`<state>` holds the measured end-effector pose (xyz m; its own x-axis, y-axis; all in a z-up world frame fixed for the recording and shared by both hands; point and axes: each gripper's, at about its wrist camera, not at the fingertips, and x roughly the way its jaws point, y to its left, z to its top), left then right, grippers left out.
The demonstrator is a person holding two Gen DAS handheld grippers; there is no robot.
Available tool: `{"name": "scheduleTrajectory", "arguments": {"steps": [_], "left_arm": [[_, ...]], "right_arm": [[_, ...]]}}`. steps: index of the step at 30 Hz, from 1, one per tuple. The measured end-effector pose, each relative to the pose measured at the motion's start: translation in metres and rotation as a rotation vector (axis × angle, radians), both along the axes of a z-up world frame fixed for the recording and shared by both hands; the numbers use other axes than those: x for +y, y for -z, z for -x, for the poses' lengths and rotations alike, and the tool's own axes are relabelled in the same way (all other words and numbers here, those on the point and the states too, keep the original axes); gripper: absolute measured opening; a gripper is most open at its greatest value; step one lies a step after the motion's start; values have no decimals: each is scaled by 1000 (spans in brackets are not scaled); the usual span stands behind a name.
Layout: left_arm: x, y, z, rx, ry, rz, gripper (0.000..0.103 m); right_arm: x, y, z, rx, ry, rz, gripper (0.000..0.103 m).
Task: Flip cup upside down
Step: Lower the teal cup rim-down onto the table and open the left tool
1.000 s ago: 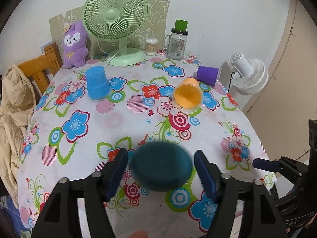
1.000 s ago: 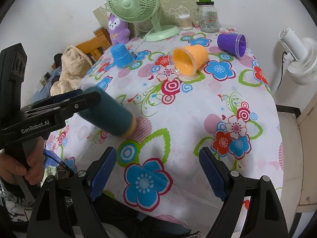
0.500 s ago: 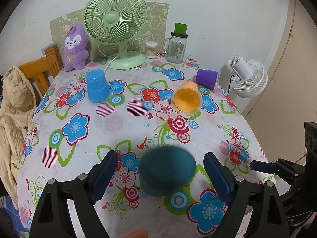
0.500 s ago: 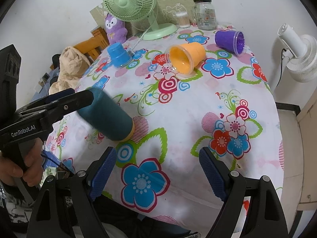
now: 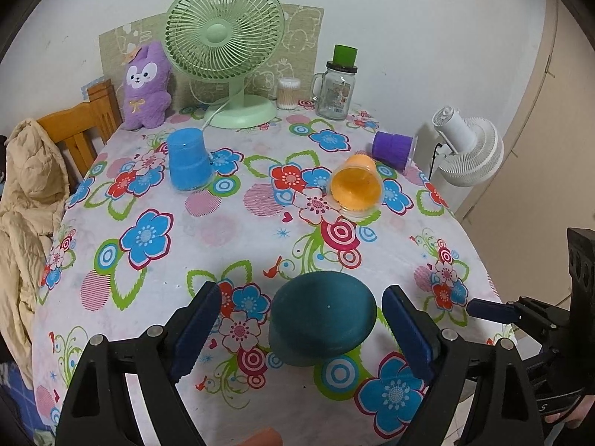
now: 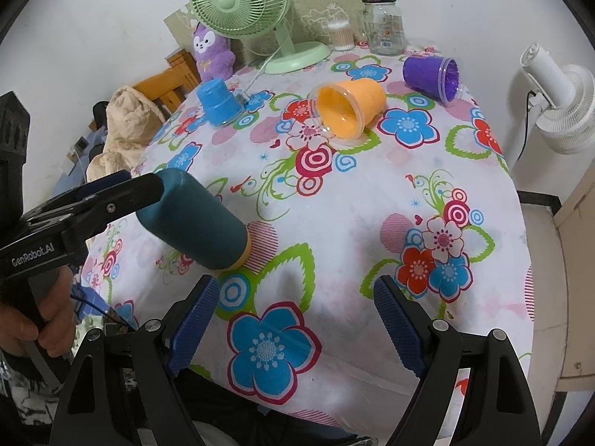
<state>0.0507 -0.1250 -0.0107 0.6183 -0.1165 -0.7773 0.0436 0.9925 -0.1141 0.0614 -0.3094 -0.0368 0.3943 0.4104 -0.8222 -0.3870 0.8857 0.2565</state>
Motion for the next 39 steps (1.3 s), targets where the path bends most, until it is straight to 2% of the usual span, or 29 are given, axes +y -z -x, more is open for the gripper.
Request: {"name": "scheduleTrajectory", "arguments": {"steps": [9,19,29,35,39], "left_arm": [[4,-6,3,-15,5,17,90],[10,-26,8,-83,-7,18,91],[22,-55,22,-194,-17,36,95],[23,-68,37,-264,-17,20,98],[27,-74,42,-289,-28,19,98]], "right_arm": [[7,-7,-1,-10,19,32,87],[14,-42,-4,-98,89,55,87],[28,-86,13,-263,119,88,88],[38,-110,28,-370,124,87,99],[42,-119,35,-421,136,105,101]]}}
